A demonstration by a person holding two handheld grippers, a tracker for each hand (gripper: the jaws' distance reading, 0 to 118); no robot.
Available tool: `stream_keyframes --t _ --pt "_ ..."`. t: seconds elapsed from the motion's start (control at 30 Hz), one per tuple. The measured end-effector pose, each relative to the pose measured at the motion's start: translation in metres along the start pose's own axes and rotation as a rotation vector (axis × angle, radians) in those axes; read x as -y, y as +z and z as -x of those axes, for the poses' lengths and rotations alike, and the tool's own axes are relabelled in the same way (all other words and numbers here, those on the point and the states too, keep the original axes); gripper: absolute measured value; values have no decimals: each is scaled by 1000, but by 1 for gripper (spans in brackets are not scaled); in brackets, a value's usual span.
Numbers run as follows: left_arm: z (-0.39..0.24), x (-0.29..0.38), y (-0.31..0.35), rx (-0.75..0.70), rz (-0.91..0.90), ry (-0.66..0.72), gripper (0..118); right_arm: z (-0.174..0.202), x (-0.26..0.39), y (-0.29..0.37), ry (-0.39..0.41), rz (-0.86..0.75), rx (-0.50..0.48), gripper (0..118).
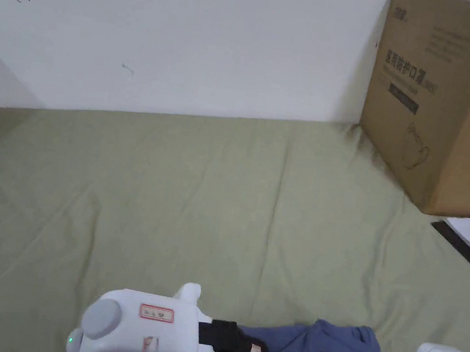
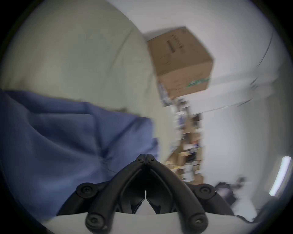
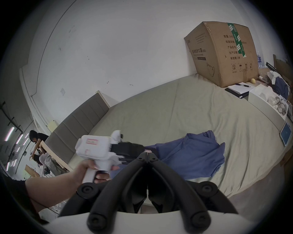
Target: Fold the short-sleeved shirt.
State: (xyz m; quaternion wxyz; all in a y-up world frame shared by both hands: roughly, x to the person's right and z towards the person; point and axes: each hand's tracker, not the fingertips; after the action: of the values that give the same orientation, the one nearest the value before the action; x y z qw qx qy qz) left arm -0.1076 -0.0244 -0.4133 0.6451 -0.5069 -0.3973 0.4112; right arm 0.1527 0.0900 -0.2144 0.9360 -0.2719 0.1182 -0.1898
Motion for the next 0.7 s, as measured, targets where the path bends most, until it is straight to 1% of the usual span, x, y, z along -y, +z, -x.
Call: stream_keyframes --t 0.03,0.07,0.1,0.23,0.27,0.3,0.37,0.4,0.43,0.47,0.53,0.57,0.6,0.67,0.7 --pt "-2 -3 16 58 -27 14 0 2 -1 0 1 5 1 0" --pt "-3 -5 33 55 -68 -24 0 3 -1 -1 3 8 1 0" --pt "-4 -6 50 30 -98 -59 0 4 0 -1 9 10 1 0" --pt "11 -19 121 -160 -130 -145 1 10 0 -7 27 30 13 0" --pt "20 -20 137 -185 -142 -147 11 12 1 -9 27 37 10 0" --pt "30 -22 151 -194 -142 -134 40 14 2 -12 28 44 7 0" --pt "51 -21 169 -180 -142 -99 103 18 2 -17 36 59 3 0" --pt "62 -19 176 -171 -132 -83 117 20 3 -20 42 68 2 0" --pt "71 -14 184 -141 -155 -63 117 23 3 -23 47 75 1 0" --pt "81 -16 186 -109 -128 -72 118 25 3 -26 53 80 1 0" --pt "103 -17 188 -134 -92 -51 118 30 2 -32 66 96 -1 0" --pt "103 -22 190 -131 -77 -42 118 32 2 -33 73 101 -2 0" --pt "112 -23 188 -99 -54 -9 118 34 2 -36 85 108 -3 0" --pt "132 -25 171 20 11 139 118 37 1 -41 102 122 2 0" --pt "151 -26 159 61 23 204 118 39 1 -44 104 128 5 0"
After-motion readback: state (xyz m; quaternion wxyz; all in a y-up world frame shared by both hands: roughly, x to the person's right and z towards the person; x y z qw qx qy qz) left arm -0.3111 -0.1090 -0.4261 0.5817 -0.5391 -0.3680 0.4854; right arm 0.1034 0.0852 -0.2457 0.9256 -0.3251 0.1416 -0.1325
